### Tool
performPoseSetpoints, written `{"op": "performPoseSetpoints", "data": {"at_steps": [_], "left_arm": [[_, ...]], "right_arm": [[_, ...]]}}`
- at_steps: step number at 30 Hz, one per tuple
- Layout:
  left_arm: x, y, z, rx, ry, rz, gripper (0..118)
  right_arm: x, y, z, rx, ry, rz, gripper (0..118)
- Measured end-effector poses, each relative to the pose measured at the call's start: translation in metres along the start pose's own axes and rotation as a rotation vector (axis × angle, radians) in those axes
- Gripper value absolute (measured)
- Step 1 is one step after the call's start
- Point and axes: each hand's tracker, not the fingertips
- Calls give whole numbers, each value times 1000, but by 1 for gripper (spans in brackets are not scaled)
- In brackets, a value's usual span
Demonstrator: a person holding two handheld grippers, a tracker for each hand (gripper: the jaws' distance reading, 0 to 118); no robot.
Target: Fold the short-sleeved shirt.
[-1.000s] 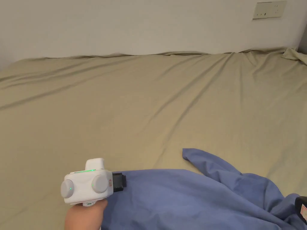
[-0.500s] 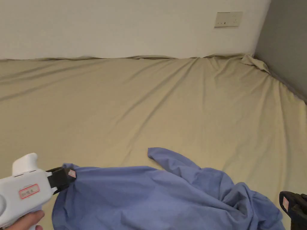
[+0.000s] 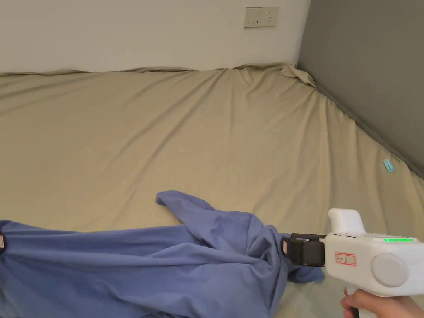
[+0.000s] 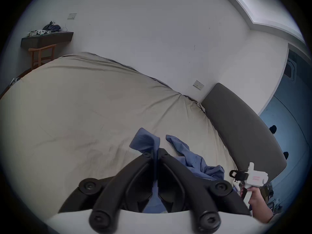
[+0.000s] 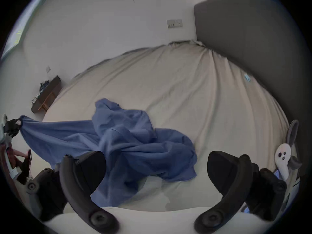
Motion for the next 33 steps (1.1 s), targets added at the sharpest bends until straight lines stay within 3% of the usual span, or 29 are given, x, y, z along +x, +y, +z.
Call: {"op": "performPoseSetpoints", "data": {"at_steps": [3,4,5,6,7,8,12,17,22,25,28,30,33], "left_arm": [[-2,-3,2,-5,7,24,1],[-2,-4,3,-6,6,32,1],[-2,-5,4,-5,8,38,1],[-2,-7,4,-6,11,42,1],[-3,-8,4,-6,17,49,1],[-4,-10,4,-5,21,62,1],[-5,-15,5,-10,12,97,1],[5,-2,15,20,-14,88,1],[19,41,37,158,-28,76,1],[26,78,55,276,-14,67,1],[32,115,71,397,28,69,1],[34,136,80,463,60,76,1],[36,165,82,517,116,86,1]], "right_arm": [[0,-1,-13,-53,6,-46,117],[-2,-2,-16,-65,41,-49,108],[-5,-3,-20,-79,46,-38,93],[-10,-5,-23,-105,36,-10,65],[-16,-7,-25,-129,8,31,21],[-20,-9,-25,-134,0,58,7],[-31,-8,4,-39,99,62,6],[-38,19,79,198,194,81,5],[-66,58,164,463,55,283,5],[-84,86,197,542,-91,369,5],[-93,118,211,603,-189,381,5],[-93,143,215,597,-205,311,5],[-99,174,214,630,-290,302,5]]}}
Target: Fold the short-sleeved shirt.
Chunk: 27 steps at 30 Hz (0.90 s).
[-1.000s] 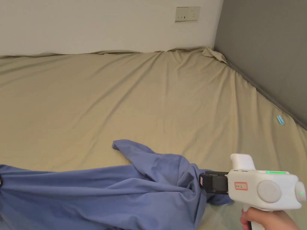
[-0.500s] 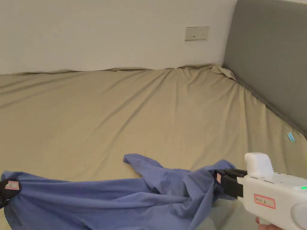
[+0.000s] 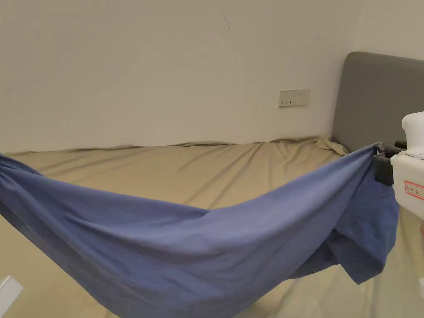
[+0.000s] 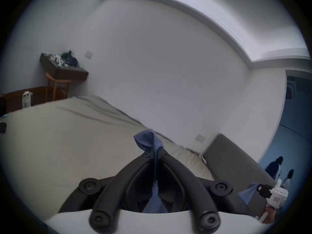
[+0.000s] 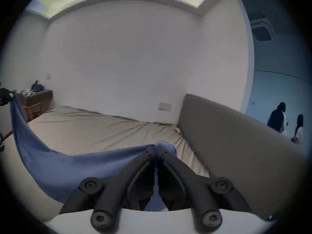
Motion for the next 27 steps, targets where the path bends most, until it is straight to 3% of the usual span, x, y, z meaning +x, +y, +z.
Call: {"op": "performPoseSetpoints", "data": {"at_steps": [13,19,23,27], "left_arm": [[16,54,-85,-6,101,17,1],[28,68,-122,-28,135,-50,1],[42,70,-143,6,138,-179,1],[42,61,-167,-25,131,-173,1]], "right_arm": [[13,98,-98,-93,-78,-55,5],[6,143,-134,-108,-122,-22,5],[-1,160,-155,-125,-159,2,5],[-8,155,-170,-128,-142,17,5]]}}
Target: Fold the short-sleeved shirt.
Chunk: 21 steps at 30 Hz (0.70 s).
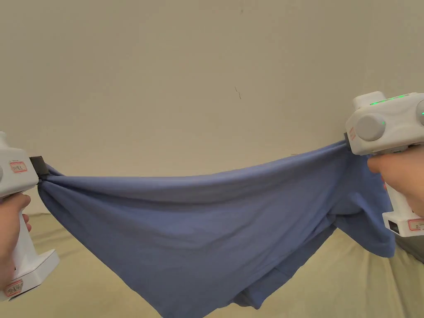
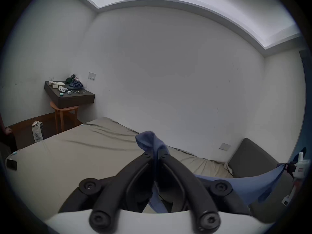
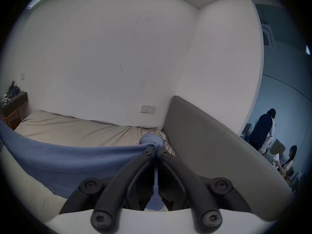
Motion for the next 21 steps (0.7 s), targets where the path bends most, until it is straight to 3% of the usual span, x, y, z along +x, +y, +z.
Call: {"op": "performPoseSetpoints", "data": {"at_steps": [10,18,21], "left_arm": [[-33,-113,-35,-246,1,4,1],[-78,-212,23,-348,-52,80,1],[-98,-235,44,-396,-43,104,1]], "right_arm": [[-30,-122,-46,-178,183,29,5],[-22,-250,-20,-254,327,-9,5],[-11,-293,4,-277,340,-14,5]]}}
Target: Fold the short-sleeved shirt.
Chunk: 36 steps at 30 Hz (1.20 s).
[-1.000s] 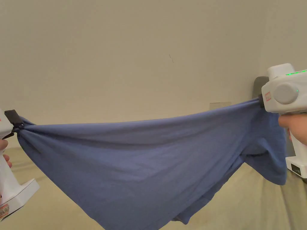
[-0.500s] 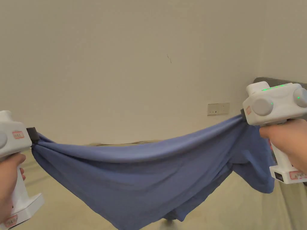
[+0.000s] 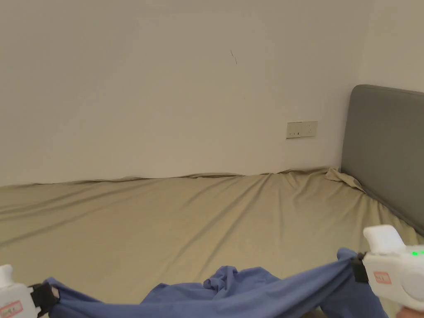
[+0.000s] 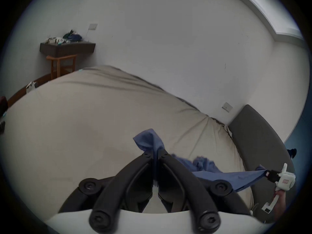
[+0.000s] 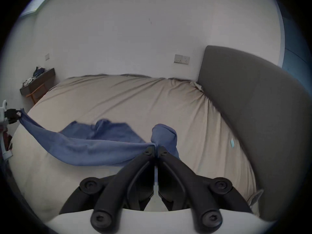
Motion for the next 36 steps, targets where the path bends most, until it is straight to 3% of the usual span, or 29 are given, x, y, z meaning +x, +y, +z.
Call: {"op": "performPoseSetpoints", "data": {"at_steps": [6,16,21,24,27,30,36], "left_arm": [[-31,-35,33,-32,-3,-15,1],[-81,-76,80,-85,6,44,1],[-103,-91,100,-108,25,28,1],[-116,-110,105,-146,48,30,1],[-130,-131,103,-202,71,61,1],[-147,-155,86,-281,154,0,1],[-173,-189,74,-352,175,104,1]], "right_arm": [[4,-88,39,-38,86,-109,5],[8,-161,92,-121,96,-119,4],[17,-192,108,-264,124,-191,4],[15,-216,107,-307,103,-162,4],[14,-239,96,-395,115,-207,4],[7,-262,76,-491,86,-163,4],[14,-280,63,-526,95,-255,4]]}}
